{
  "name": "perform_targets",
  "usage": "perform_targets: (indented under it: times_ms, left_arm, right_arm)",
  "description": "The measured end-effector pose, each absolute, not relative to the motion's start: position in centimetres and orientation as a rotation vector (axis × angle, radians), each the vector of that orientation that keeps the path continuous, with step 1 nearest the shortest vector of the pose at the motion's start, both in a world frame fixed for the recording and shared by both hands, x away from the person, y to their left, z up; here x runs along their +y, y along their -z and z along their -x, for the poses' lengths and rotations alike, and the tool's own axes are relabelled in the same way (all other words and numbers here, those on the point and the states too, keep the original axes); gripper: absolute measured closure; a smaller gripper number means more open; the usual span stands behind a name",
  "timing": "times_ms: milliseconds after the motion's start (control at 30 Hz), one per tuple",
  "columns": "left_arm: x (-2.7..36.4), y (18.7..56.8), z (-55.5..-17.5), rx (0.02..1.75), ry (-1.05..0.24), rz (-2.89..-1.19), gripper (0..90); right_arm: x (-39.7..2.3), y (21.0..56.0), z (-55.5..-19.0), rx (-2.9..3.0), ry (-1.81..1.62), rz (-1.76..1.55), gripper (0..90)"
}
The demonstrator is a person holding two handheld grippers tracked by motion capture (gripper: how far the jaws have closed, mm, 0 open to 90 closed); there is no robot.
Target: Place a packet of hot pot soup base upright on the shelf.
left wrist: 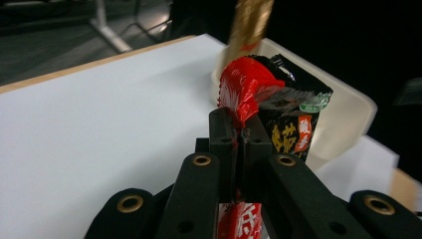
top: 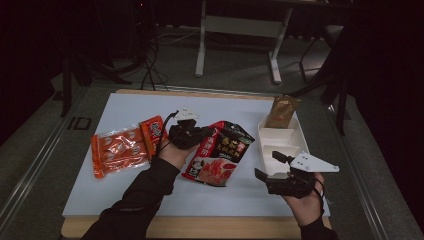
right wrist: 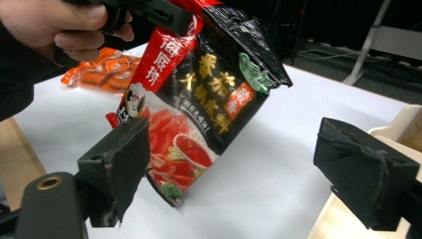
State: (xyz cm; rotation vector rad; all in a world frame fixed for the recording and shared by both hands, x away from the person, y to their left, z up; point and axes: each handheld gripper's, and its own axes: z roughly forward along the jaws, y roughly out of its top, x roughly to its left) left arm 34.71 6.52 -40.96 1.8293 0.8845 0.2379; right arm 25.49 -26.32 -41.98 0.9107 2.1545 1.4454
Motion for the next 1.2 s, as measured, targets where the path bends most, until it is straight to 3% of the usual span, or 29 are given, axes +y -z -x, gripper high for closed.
perform_targets:
  times_ms: [467, 533, 767, 900, 1000, 1067, 1200]
  left_arm:
    - [6.4, 40.1, -33.4, 0.777, -0.150, -1.684, 87.3]
    - [6.4, 40.2, -33.2, 0.750, -0.142, -1.651, 87.2]
    - [6.0, 40.6, -33.0, 0.728, -0.114, -1.593, 87.2]
    - [5.7, 40.7, -32.9, 0.712, -0.104, -1.571, 87.1]
    - [5.6, 40.9, -32.9, 0.708, -0.100, -1.562, 87.0]
    - [5.5, 41.2, -33.0, 0.708, -0.099, -1.547, 87.0]
    - [5.6, 41.5, -33.0, 0.705, -0.108, -1.545, 86.7]
  right_arm:
    - [-25.4, 40.1, -27.7, 2.167, -1.476, -0.879, 20.8]
    - [-25.5, 39.9, -28.3, 2.184, -1.493, -0.891, 28.6]
    - [-25.4, 39.4, -29.4, 2.198, -1.514, -0.895, 39.6]
    - [-25.6, 39.2, -30.0, 2.216, -1.556, -0.910, 54.6]
    - [-25.7, 39.2, -30.3, 2.235, -1.573, -0.916, 60.1]
    - [-25.6, 39.0, -30.7, 2.257, -1.592, -0.916, 70.4]
    - [-25.6, 38.8, -31.0, 2.277, -1.601, -0.920, 74.2]
